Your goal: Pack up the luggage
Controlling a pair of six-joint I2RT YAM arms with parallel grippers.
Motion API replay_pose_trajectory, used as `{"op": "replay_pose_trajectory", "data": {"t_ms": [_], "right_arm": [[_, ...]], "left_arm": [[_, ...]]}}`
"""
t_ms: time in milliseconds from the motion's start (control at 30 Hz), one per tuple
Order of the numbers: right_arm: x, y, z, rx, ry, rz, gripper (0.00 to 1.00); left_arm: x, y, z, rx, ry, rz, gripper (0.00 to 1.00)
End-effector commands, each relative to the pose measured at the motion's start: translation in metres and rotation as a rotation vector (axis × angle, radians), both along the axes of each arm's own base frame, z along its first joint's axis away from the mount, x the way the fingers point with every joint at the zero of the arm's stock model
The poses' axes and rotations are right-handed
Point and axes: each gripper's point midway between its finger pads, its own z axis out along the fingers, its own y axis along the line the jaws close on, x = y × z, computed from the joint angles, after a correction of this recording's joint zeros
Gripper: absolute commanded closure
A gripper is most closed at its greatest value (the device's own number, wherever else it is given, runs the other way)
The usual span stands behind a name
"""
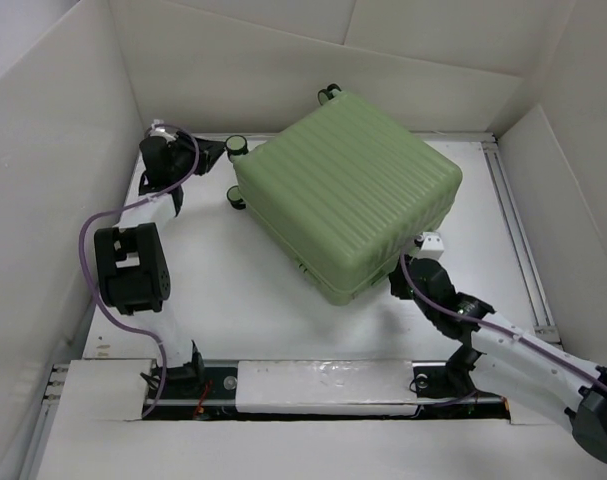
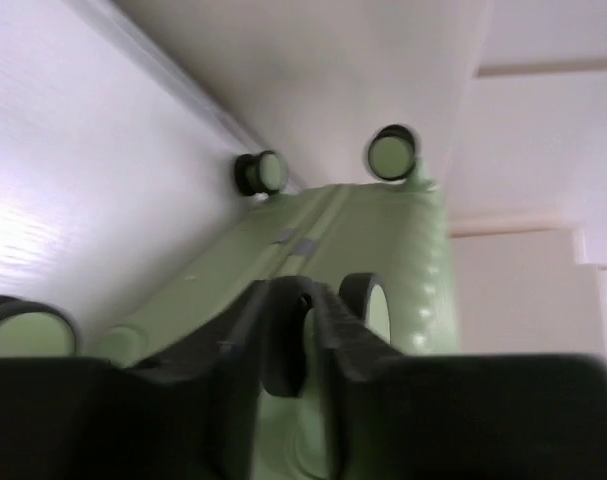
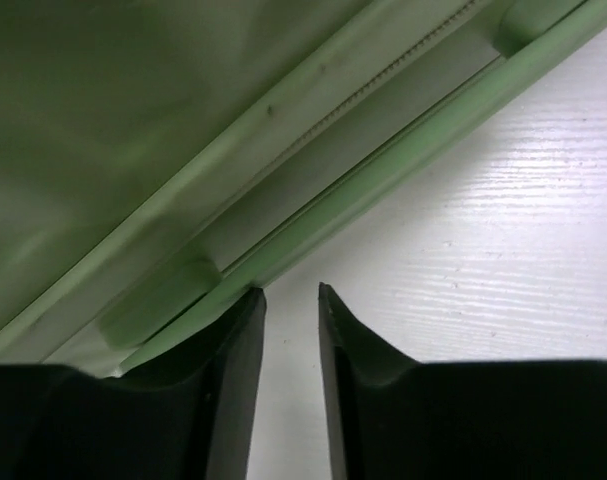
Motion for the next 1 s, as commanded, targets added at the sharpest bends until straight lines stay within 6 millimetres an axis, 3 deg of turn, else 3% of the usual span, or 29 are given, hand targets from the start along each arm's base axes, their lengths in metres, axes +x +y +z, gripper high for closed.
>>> {"op": "replay_pose_trajectory", "data": {"t_ms": [0, 67, 133, 267, 300, 367, 467, 700, 767, 800, 867, 967], "right_arm": [[0.027, 0.019, 0.037, 0.079, -0.121, 0.073, 0.67], [0.034, 0.021, 0.037, 0.064, -0.125, 0.091, 0.75], [0.04, 0.022, 0.05, 0.079, -0.155, 0.107, 0.8], [0.047, 0.016, 0.063, 0.082, -0.196, 0.104, 0.83], [0.047, 0.015, 0.066, 0.09, -0.203, 0.104, 0.83], [0.048, 0.01, 0.064, 0.089, -0.201, 0.102, 0.83], [0.054, 0.001, 0.067, 0.075, -0.21, 0.105, 0.83], [0.072, -0.004, 0.059, 0.037, -0.163, 0.119, 0.84], [0.07, -0.002, 0.065, 0.049, -0.176, 0.133, 0.84], [0.066, -0.004, 0.058, 0.045, -0.167, 0.133, 0.84], [0.062, -0.007, 0.063, 0.057, -0.191, 0.132, 0.84], [0.056, -0.006, 0.062, 0.068, -0.198, 0.15, 0.84]], "left_arm": [[-0.017, -0.042, 0.025, -0.085, -0.101, -0.168, 0.85], [-0.02, -0.042, 0.022, -0.101, -0.103, -0.166, 0.85], [-0.022, -0.042, 0.018, -0.101, -0.107, -0.167, 0.85], [-0.025, -0.048, 0.014, -0.103, -0.097, -0.184, 0.52], [-0.025, -0.048, 0.013, -0.096, -0.101, -0.186, 0.39], [-0.027, -0.047, 0.009, -0.081, -0.077, -0.177, 0.29], [-0.029, -0.045, 0.007, -0.038, -0.072, -0.175, 0.22], [-0.036, -0.047, 0.005, -0.073, -0.078, -0.174, 0.21], [-0.046, -0.04, 0.019, -0.103, -0.136, -0.155, 0.21], [-0.055, -0.035, 0.019, -0.112, -0.178, -0.146, 0.19], [-0.065, -0.026, 0.033, -0.124, -0.228, -0.126, 0.13], [-0.071, -0.026, 0.041, -0.109, -0.27, -0.129, 0.08]]}}
